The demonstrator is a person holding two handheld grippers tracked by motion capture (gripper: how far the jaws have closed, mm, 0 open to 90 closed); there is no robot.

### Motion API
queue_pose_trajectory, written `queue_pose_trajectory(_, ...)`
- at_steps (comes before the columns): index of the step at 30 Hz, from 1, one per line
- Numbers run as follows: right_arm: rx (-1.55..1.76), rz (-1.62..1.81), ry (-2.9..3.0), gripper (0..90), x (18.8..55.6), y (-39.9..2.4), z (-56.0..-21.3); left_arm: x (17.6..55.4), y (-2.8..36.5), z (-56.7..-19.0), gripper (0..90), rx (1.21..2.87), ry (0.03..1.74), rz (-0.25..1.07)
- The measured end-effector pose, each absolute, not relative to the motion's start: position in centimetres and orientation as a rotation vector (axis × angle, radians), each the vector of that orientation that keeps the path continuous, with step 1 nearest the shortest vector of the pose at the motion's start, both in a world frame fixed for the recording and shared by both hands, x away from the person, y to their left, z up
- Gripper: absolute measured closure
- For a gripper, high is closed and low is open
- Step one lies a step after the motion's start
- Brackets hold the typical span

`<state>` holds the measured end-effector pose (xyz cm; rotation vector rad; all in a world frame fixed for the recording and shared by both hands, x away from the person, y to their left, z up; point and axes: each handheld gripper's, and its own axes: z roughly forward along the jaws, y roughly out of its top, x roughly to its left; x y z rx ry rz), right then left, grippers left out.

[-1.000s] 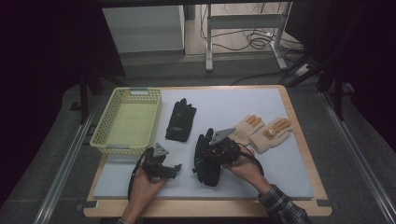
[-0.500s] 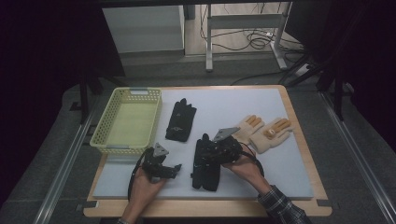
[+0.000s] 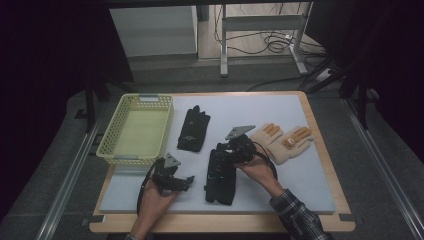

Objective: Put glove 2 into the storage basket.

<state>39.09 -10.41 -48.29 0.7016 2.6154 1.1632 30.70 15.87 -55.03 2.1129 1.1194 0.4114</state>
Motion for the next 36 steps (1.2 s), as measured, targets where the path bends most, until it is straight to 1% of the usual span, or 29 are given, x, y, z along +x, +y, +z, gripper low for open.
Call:
queue_pose_trajectory(13,0.734,1.132,2.597,53.1,41.7,-7.8,-48.1,30.7,15.9,-55.0,8.8,2.111,1.121,0.408)
queue_pose_trajectory(29,0.726,1.079,2.601,53.0,46.2,-3.9,-48.7,30.7,15.9,-55.0,8.7,2.112,1.121,0.407)
queue_pose_trajectory(36,0.748,1.050,2.587,46.0,48.4,-2.6,-49.3,30.7,15.9,-55.0,8.6,2.113,1.120,0.407)
